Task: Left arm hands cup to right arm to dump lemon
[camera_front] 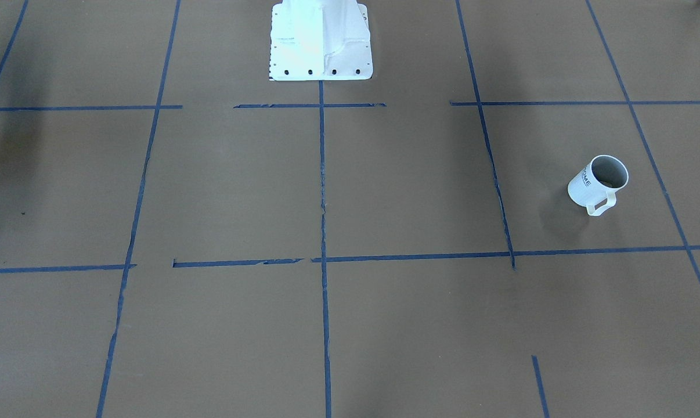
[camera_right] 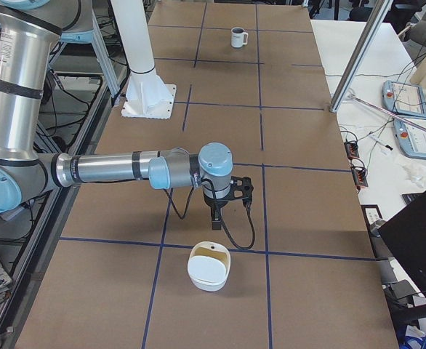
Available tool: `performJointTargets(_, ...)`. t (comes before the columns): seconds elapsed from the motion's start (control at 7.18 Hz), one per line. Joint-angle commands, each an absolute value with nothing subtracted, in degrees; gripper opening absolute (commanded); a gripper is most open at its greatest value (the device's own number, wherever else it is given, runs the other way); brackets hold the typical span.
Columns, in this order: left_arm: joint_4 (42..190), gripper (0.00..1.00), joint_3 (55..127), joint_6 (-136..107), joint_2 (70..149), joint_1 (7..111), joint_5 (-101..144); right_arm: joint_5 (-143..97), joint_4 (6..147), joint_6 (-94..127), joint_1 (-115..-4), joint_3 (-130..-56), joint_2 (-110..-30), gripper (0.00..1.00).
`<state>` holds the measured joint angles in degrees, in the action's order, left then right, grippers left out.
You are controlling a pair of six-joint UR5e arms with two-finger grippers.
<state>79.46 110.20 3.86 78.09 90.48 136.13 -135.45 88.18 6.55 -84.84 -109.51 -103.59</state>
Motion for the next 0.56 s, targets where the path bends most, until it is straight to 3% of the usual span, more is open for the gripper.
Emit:
performJointTargets(0.0,80.15,1.00,109.86,3.61,78.31,90.35,136.32,-135.79,88.77,6.42,-84.21,-109.51,-103.10,1.00)
performJointTargets(0.42,80.16,1.00,109.95,3.96,78.13,90.26,135.79,-135.88,88.60,6.42,-84.29,-109.51,-103.18,1.00)
